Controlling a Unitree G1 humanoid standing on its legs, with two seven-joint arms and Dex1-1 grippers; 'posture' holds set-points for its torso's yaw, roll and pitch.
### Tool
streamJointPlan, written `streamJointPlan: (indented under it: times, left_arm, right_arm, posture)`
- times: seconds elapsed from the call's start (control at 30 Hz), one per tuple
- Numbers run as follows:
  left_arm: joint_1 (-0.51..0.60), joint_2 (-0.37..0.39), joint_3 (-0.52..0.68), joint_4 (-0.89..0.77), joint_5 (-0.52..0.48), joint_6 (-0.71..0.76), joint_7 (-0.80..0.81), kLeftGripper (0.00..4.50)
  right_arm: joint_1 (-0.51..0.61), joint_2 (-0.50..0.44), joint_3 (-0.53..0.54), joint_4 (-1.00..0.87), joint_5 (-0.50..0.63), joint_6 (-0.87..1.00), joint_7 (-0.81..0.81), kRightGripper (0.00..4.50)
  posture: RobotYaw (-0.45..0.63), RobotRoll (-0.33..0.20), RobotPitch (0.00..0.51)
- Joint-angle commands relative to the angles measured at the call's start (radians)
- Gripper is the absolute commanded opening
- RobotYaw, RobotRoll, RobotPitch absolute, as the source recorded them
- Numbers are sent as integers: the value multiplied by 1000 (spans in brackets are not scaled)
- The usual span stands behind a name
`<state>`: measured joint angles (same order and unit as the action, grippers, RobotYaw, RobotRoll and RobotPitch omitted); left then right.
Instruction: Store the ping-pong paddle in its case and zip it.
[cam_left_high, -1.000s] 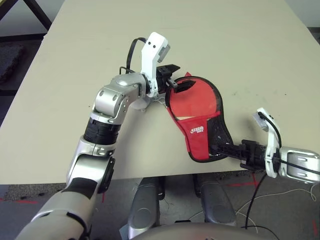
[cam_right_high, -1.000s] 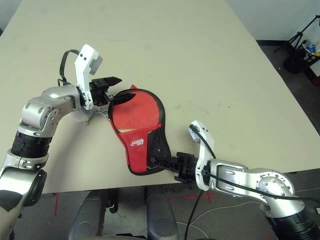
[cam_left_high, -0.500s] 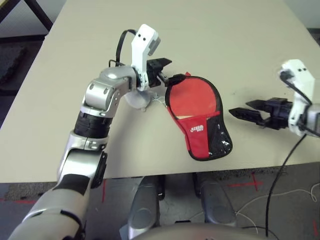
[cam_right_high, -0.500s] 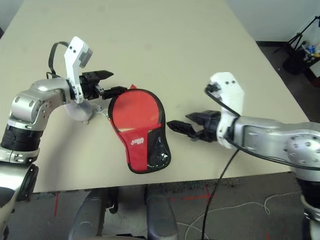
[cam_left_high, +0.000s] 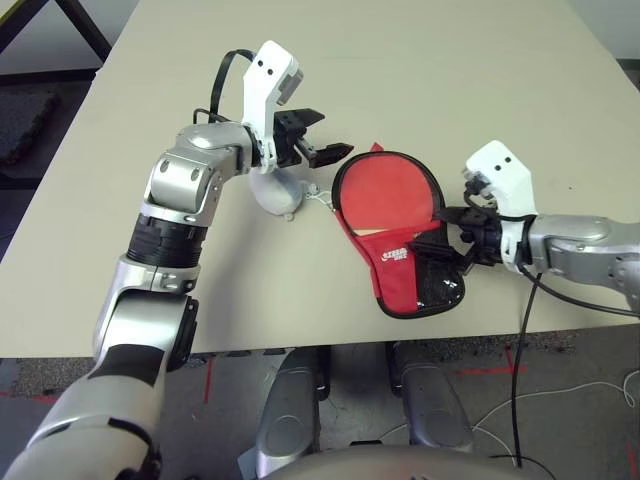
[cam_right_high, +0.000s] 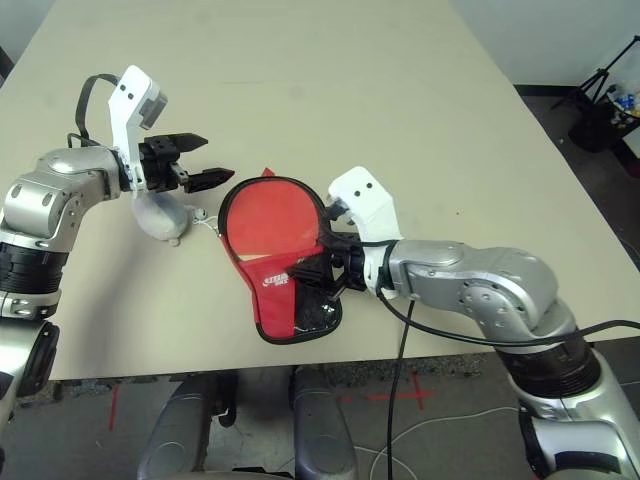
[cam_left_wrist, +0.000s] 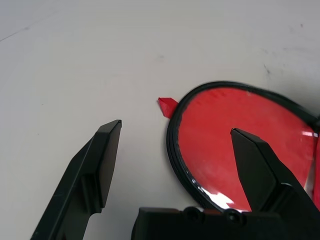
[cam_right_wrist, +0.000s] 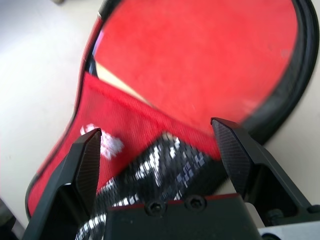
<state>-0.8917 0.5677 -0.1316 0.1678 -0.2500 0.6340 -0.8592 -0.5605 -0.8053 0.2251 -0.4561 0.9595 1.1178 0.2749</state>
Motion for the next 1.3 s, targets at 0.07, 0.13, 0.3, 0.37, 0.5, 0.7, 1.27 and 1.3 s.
streamJointPlan:
  times: [0.07, 0.13, 0.3, 0.37, 0.5, 0.7, 1.27, 1.3]
  left_arm:
    - [7, 17, -28, 30, 38, -37, -37, 4500]
    - [9, 11, -24, 31, 43, -38, -38, 4500]
    - [15, 5, -23, 26, 48, -36, -39, 4500]
    - [15, 3, -22, 29, 53, -36, -41, 4500]
    - [17, 2, -19, 33, 58, -34, -47, 4500]
    - [12, 4, -11, 44, 51, -5, -54, 4500]
    - [3, 81, -39, 71, 97, -23, -132, 4500]
    - [3, 85, -46, 72, 104, -27, -138, 4500]
  right_arm:
    - [1, 14, 69, 2, -142, -41, 76, 4490]
    - [4, 28, 90, 1, -194, -71, 110, 4490]
    - [16, 29, 154, 8, -338, -154, 203, 4490]
    - [28, 35, 157, 11, -368, -172, 233, 4490]
    - [55, 43, 175, 19, -432, -196, 281, 4490]
    - [66, 75, 198, 92, -523, -225, 329, 4490]
    - [59, 156, 194, 264, -666, -288, 418, 4490]
    - [56, 157, 190, 275, -668, -291, 425, 4490]
  posture:
    - [-29, 0, 218]
    - [-29, 0, 218]
    - [-27, 0, 215]
    - [-27, 0, 215]
    - [-27, 0, 215]
    - [-24, 0, 216]
    - [-18, 0, 220]
    - [-18, 0, 220]
